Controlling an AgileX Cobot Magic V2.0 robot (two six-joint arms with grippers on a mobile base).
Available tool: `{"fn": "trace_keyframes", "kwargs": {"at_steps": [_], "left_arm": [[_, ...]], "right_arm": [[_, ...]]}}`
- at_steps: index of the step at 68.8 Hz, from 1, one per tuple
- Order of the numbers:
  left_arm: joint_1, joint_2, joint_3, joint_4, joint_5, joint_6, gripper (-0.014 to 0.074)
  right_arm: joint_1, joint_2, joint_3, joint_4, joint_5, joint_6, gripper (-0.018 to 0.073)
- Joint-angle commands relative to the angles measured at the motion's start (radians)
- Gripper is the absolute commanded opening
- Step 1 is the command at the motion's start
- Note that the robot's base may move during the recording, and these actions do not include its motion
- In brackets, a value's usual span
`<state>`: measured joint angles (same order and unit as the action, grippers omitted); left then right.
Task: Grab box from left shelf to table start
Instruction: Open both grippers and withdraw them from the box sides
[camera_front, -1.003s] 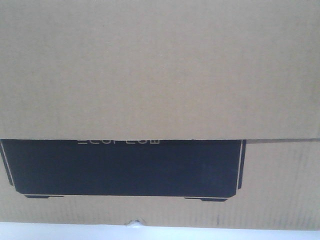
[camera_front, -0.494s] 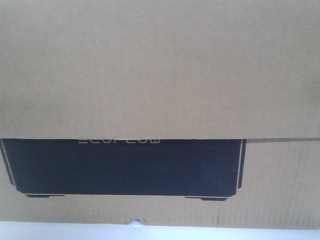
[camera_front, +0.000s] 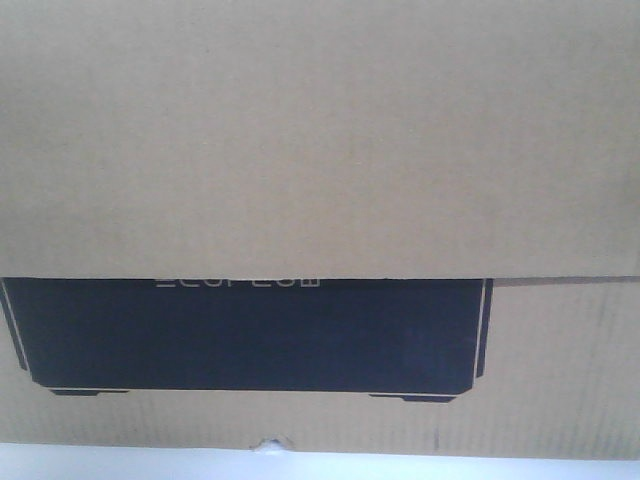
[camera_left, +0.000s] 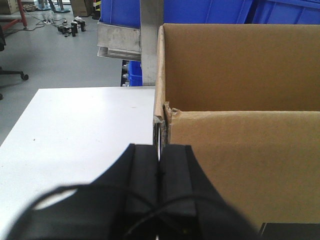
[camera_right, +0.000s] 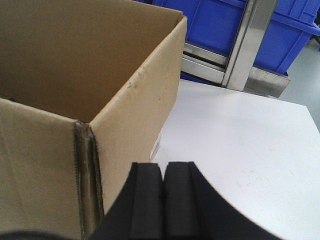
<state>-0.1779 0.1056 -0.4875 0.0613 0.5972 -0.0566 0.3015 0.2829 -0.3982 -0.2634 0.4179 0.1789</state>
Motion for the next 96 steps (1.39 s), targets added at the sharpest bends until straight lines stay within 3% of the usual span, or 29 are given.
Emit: {"fn": "trace_keyframes", "kwargs": {"at_steps": [1, 27, 33, 37, 41, 66, 96], "left_arm": [[-0.007, 0.01, -0.025, 0.002, -0.094, -0.005, -0.009], [0.002, 0.005, -0.015, -0.005, -0.089, -0.005, -0.009], [0.03, -0.02, 0.011, -0.085, -0.089, 0.021, -0.009], [0.06, -0.055, 0.059, -0.164, -0.131, 0.123, -0.009], [0.08, -0.1, 0.13, -0.184, -0.193, 0.187, -0.009], [0.094, -0.13, 0.519, -0.182, -0.69, 0.189, -0.009], [0.094, -0.13, 0.513, -0.182, -0.683, 0.189, -0.009]], "right_arm": [[-0.006, 0.008, -0.029, -0.024, -0.091, -0.008, 0.0058], [-0.006, 0.008, -0.029, -0.024, -0.091, -0.008, 0.0058], [-0.006, 0.008, -0.029, -0.024, -0.091, -0.008, 0.0058], [-0.006, 0.008, -0.029, -0.024, -0.091, -0.008, 0.0058], [-0.006, 0.008, -0.029, -0.024, -0.091, -0.008, 0.0058], [-0.006, 0.006, -0.029, -0.024, -0.086, -0.008, 0.0058], [-0.006, 0.006, -0.029, -0.024, -0.087, -0.008, 0.0058]]}}
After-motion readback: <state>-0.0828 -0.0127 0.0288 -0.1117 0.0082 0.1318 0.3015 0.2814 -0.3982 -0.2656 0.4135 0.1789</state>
